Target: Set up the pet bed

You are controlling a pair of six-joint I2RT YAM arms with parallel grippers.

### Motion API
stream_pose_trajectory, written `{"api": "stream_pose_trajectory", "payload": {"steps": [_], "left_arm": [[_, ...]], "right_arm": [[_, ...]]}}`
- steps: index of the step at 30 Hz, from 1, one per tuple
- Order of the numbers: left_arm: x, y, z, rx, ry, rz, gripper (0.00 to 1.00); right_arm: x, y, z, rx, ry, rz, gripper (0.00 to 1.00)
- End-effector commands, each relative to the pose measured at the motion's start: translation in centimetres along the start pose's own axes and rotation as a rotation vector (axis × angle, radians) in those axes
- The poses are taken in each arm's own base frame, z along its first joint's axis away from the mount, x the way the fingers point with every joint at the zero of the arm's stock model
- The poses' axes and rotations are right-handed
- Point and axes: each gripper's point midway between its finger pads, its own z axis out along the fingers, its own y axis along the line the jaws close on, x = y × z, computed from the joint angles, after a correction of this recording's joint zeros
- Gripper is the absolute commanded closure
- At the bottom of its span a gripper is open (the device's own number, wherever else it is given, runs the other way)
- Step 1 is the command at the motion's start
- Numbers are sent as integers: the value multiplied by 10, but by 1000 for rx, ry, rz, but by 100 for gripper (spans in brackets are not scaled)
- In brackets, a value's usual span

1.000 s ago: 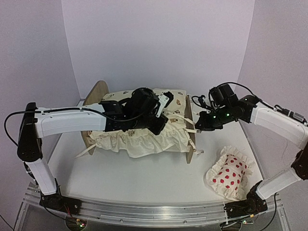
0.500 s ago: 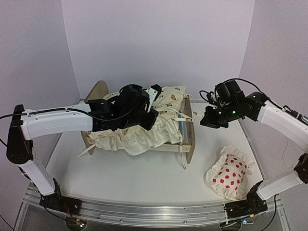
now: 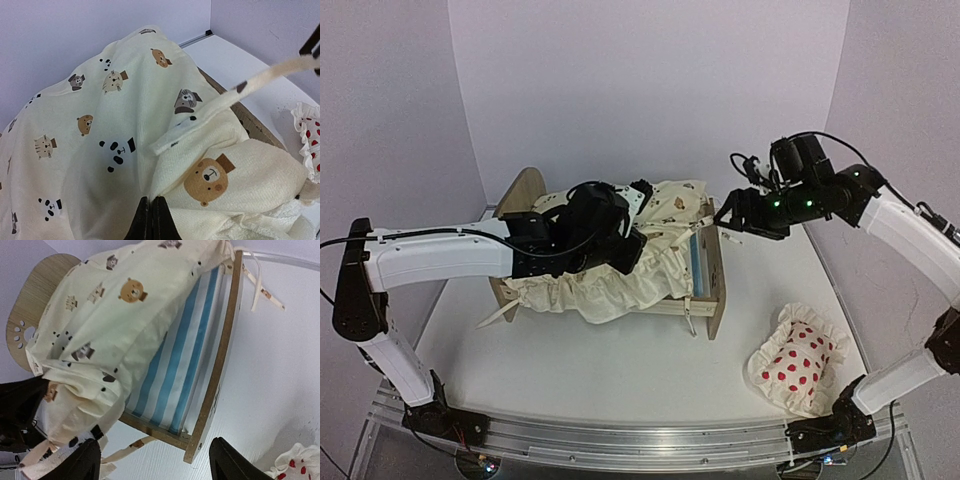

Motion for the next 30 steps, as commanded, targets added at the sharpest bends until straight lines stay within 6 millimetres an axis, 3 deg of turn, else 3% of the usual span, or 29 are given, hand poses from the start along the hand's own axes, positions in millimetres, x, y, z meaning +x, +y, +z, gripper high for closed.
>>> {"api": "stream_pose_trajectory", "payload": {"steps": [1, 4, 9, 12, 19, 23, 30], "left_arm": [[-25, 13, -18, -22, -69, -38, 100], [-24, 13, -19, -20, -70, -39, 100], [-24, 15, -21, -24, -66, -40, 100], [-24, 16, -23, -25, -63, -40, 100], [-24, 15, -26, -11, -73, -46, 100], [-25, 14, -24, -9, -70, -47, 100], [-24, 15, -25, -12, -70, -52, 100]], "right_arm": [[-27, 29, -7, -125, -14, -79, 24], [-29, 47, 2, -210, 32, -99, 24], [-53, 32, -4, -187, -20, -74, 26], [-59, 37, -4, -246, -1, -52, 28], [-25, 59, 36, -447, 208, -48, 28], [-13, 70, 45, -542, 282, -41, 28], [1, 71, 57, -590, 350, -24, 35]]}}
